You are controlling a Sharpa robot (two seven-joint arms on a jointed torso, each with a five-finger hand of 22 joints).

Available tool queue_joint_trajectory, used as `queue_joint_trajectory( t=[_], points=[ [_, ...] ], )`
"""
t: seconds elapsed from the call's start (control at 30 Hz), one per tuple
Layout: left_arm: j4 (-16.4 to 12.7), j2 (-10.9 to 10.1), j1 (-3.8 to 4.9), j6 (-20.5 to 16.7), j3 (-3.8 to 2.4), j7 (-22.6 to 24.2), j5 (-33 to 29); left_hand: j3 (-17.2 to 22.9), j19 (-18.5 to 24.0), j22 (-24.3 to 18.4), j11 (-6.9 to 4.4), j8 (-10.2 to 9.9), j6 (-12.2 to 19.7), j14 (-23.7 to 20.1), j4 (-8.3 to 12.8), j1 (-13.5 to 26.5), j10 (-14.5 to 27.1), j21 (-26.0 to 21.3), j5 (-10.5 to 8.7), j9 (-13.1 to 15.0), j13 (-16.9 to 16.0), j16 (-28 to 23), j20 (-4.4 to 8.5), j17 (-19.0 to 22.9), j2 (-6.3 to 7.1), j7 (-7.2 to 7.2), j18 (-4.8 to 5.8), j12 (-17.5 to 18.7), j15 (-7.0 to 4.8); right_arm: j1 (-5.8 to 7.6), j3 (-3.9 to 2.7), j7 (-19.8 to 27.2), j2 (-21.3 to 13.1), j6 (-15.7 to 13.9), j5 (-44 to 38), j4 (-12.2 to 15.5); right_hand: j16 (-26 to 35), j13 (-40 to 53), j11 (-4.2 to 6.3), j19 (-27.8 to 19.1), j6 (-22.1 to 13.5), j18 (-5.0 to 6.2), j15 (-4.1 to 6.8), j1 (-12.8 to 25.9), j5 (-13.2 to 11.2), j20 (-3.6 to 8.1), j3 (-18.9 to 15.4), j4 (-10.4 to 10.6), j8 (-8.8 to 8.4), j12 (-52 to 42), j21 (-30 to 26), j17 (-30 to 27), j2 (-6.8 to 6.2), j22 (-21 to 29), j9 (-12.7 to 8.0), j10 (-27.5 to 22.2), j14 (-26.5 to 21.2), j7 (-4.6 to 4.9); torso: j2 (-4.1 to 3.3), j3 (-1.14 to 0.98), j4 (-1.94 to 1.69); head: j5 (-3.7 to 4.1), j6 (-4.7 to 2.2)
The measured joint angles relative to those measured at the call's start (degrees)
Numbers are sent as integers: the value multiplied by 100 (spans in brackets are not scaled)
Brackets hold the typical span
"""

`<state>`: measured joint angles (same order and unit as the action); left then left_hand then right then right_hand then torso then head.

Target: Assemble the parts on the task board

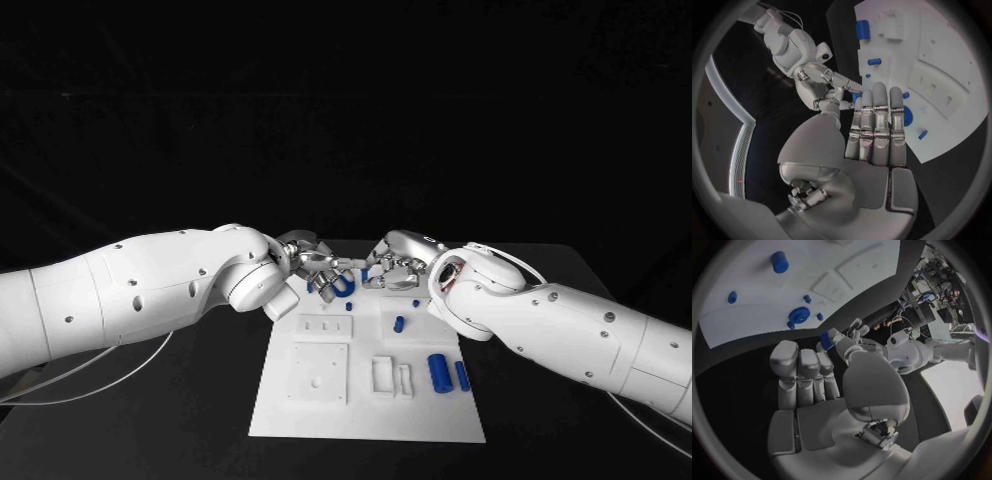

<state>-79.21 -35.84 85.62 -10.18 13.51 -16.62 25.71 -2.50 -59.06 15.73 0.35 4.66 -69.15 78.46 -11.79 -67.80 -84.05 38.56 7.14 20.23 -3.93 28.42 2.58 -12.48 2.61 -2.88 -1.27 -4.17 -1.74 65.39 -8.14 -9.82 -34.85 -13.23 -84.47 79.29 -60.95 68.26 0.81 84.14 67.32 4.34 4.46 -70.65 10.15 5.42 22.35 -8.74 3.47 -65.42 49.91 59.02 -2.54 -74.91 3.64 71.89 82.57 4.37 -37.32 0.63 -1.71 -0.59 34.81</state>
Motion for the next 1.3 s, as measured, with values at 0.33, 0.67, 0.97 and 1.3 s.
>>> queue_joint_trajectory(
  t=[0.33, 0.67, 0.97, 1.3],
  points=[
    [-5, 28, 0, -28, 1, -162, 209, 148, 62, 163, -15, -50, 113, -141, -218, 93, 1, 124, 0, 1617, -17, 375, 62, -51, 125, 67, -1, -110, -21, 0, 18, -13, -4, 28, -20, 110, 0, 0, -1, 0, 0, 0, 0, 21, 29, 0, -1, -1, -1, 0, 0, 0, -22, 0, 0, 0, 0, -2, 3, 2, -3, 16, 12],
    [2, 73, 0, -56, 1, -260, 391, 163, 62, 173, -15, -50, 133, -141, -232, 93, 2, 124, 0, 1674, -16, 375, 62, -25, 124, 46, -1, -110, -21, -1, 34, -21, -3, 60, -29, 218, 0, 0, -1, 0, -7, 0, 0, 39, 29, 0, 13, 13, -5, 0, 0, -1, -52, 0, 3, 1, 0, -13, -2, 4, -3, 16, 16],
    [8, 106, 0, -29, 2, -354, 543, 104, 83, 187, -15, -50, 182, -162, -125, 92, 2, 124, 34, 1623, -15, 375, 40, 30, 123, 34, -1, -110, 1, -1, 37, -26, 2, 77, -33, 250, 0, 1, -9, 0, 0, 0, -1, 44, 29, 0, 13, 13, -23, 0, 0, -1, -60, 0, 4, 9, 0, -20, -3, 6, -6, 23, 41],
    [7, 131, 0, 42, 3, -477, 668, 7, 83, 225, -15, -50, 182, -182, 68, 21, 2, 124, 55, 1514, -15, 443, 40, 48, 7, 34, -1, -110, -19, -1, 38, -29, 17, 88, -34, 258, 0, 1, -9, 0, -1, 0, -1, 41, 51, 0, -5, 30, -6, 0, 0, -2, -57, 0, 1, 9, -1, -21, -2, 4, -7, 35, 48]
  ],
)
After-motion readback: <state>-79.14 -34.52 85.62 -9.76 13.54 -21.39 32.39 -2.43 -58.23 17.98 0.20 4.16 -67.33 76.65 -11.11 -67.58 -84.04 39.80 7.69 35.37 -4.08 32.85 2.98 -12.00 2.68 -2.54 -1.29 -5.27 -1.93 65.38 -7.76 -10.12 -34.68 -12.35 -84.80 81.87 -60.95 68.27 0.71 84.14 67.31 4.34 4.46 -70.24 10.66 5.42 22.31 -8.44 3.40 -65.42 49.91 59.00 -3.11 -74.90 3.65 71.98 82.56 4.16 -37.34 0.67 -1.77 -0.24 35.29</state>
